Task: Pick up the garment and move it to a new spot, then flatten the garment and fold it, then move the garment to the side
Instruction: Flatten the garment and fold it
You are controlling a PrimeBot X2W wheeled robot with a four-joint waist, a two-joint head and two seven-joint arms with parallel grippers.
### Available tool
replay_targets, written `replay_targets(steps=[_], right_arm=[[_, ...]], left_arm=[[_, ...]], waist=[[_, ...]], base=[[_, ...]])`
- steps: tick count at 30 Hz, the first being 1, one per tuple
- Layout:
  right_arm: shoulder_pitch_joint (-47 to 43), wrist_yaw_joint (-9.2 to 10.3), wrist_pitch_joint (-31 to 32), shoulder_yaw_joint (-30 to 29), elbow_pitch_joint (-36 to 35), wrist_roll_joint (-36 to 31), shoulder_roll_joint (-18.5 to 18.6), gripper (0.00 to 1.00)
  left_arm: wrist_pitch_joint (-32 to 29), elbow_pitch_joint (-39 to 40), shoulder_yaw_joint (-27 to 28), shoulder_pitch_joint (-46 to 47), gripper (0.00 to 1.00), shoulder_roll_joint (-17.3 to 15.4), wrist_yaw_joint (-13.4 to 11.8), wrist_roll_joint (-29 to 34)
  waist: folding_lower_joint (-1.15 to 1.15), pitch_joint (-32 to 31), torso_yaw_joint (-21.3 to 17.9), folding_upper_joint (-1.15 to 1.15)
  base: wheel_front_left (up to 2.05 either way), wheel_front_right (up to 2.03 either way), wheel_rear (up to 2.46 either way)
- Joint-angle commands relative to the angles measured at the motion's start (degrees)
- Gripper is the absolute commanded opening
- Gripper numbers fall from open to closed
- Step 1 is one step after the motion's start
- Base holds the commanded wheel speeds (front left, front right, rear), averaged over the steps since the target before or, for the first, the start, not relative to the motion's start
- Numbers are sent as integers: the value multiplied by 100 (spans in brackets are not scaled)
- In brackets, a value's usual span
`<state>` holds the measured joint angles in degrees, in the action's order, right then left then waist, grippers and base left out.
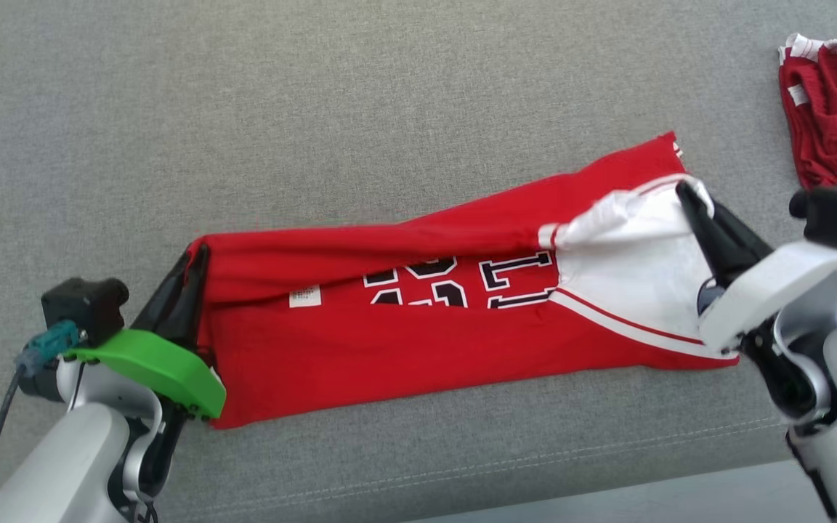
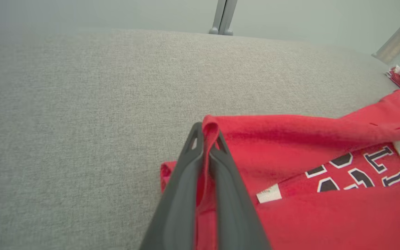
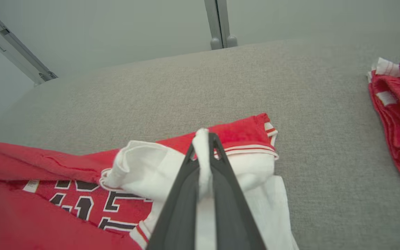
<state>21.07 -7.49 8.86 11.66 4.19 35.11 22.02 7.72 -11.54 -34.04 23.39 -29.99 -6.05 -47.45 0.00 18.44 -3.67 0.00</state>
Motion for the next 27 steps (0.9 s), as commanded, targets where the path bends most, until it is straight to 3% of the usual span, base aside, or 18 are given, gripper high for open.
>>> replay_targets(steps=[1,8,15,18,20,21,22,23,27], right_arm=[[-188,1,1,-88,-113,-45,-93,0],[-759,1,37,-411,-347,-328,-499,0],[-823,1,-111,-374,-159,-477,-559,0],[-908,1,-213,-313,-44,-537,-519,18],[-961,1,-304,-281,18,-555,-501,38],[-989,1,-349,-272,42,-553,-489,43],[-1028,1,-391,-263,55,-545,-479,67],[-1078,1,-425,-248,85,-546,-457,100],[-1287,1,-541,-186,139,-535,-396,100]], left_arm=[[51,24,17,-128,0,-16,-47,-57],[280,-182,-63,-447,0,160,-82,-80],[445,-500,-67,-494,0,300,24,-121],[527,-660,-36,-532,0,345,96,-139],[586,-737,5,-581,41,387,164,-167],[609,-767,17,-608,75,400,209,-174],[634,-778,37,-649,100,416,246,-190],[658,-786,69,-703,100,436,270,-215],[715,-709,161,-985,100,442,402,-291]], waist=[[0,-10,-5,0],[0,25,-35,0],[0,5,-26,0],[0,-30,-14,0],[0,-62,-6,0],[0,-83,-2,0],[0,-104,0,0],[0,-130,2,0],[0,-244,7,0]], base=[[0,0,0],[0,0,0],[0,0,0],[0,0,0],[0,0,0],[0,0,0],[0,0,0],[0,0,0],[0,0,0]])
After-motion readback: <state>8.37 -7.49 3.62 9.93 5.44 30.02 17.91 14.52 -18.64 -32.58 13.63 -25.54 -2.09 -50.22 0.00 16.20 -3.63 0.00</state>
